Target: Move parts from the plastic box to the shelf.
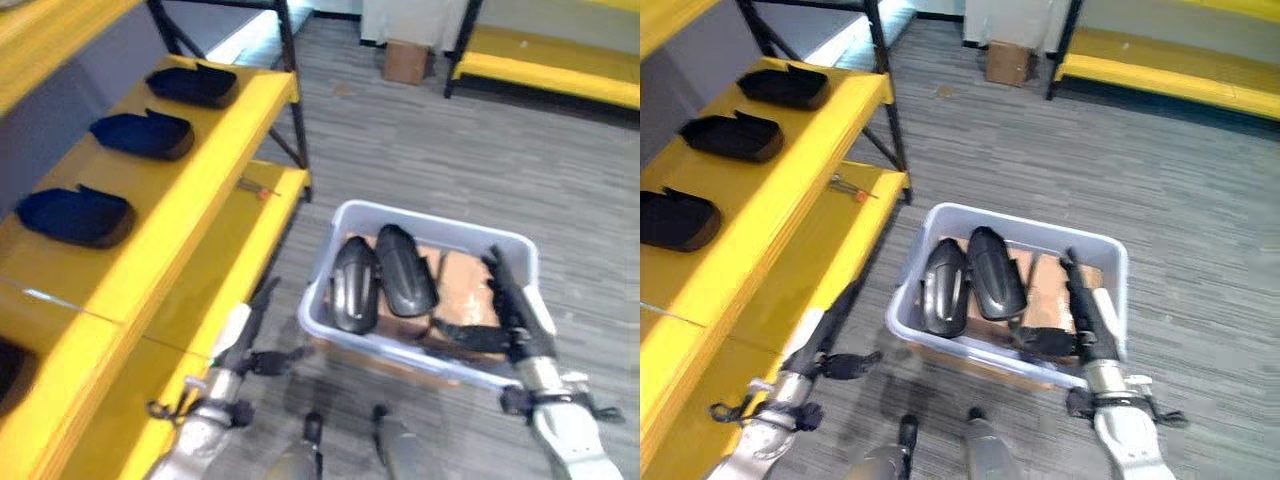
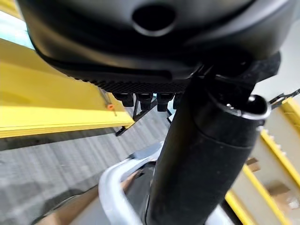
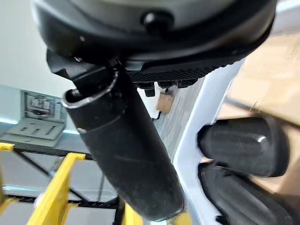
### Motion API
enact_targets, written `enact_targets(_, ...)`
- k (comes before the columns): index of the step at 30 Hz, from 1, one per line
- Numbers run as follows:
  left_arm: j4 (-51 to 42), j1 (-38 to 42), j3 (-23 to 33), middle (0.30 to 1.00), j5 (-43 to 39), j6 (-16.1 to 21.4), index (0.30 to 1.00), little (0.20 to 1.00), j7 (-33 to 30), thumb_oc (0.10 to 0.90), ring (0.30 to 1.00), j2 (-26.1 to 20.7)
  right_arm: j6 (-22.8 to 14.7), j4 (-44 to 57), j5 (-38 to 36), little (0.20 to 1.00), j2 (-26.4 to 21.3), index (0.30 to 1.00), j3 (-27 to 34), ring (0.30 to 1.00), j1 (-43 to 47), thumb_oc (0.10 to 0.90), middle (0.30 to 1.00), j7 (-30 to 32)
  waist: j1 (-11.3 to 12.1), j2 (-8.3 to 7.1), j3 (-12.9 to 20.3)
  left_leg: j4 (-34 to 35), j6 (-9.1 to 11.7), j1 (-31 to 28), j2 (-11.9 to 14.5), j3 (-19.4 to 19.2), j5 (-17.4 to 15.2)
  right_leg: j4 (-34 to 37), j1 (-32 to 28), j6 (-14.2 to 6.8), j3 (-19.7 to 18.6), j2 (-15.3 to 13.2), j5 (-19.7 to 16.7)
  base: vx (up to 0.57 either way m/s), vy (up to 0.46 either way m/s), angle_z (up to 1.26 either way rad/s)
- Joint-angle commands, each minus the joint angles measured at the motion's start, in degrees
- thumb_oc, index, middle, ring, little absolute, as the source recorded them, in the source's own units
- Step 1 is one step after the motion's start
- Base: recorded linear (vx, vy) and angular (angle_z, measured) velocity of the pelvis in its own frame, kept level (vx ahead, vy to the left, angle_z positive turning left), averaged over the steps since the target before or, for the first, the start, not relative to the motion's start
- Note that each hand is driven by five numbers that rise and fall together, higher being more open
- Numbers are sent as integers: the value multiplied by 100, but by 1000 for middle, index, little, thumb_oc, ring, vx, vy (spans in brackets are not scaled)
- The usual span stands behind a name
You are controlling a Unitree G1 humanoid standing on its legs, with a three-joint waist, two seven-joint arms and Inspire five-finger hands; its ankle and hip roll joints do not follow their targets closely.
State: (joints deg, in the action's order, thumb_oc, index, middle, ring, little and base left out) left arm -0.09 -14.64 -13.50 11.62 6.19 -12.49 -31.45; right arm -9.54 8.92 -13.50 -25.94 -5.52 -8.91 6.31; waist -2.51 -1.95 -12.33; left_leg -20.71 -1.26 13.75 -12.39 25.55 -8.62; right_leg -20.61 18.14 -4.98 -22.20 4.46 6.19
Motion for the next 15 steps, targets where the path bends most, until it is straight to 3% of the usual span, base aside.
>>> enact_targets(1,-720,506,349,1000,-4,524,1000,1000,-263,900,1000,111,-460,651,86,1000,-371,1000,352,1000,81,900,1000,-48,-227,209,312,1746,238,-26,709,-651,1327,1305,-1159,119,-239,166,-401,117,261,-28)
enact_targets(2,-720,488,342,1000,-15,518,1000,1000,-262,900,1000,124,-437,654,64,1000,-348,1000,326,1000,78,900,1000,-78,-248,200,366,1793,178,-110,723,-757,1273,1351,-1162,64,-318,131,-438,155,352,-34)
enact_targets(4,-768,496,390,1000,-28,541,1000,1000,-282,900,1000,15,-349,594,91,1000,-285,1000,164,1000,204,900,1000,-131,-306,140,497,1902,-69,-377,805,-1435,1004,1495,-1135,-172,-703,-88,-533,154,432,-110)
enact_targets(11,-788,452,516,1000,-72,527,1000,1000,-348,900,1000,-68,-299,575,99,1000,-236,1000,-70,1000,415,900,1000,-170,-234,-8,483,1616,-245,-404,808,-2073,638,1649,-1026,-388,-1130,-185,-748,26,136,-83)
enact_targets(13,-817,480,553,1000,-43,522,1000,1000,-400,900,1000,-85,-308,613,148,1000,-192,1000,-164,1000,551,900,1000,-148,-151,-57,417,1552,-298,-401,859,-2237,539,1611,-884,-440,-936,-247,-784,-22,42,-45)
enact_targets(15,-856,476,600,1000,-58,521,1000,1000,-461,900,1000,-121,-325,595,138,1000,-138,1000,-265,1000,677,900,1000,-112,-1,-105,361,1559,-288,-456,1000,-2543,454,1658,-732,-438,-119,-538,-896,-32,-44,-54)
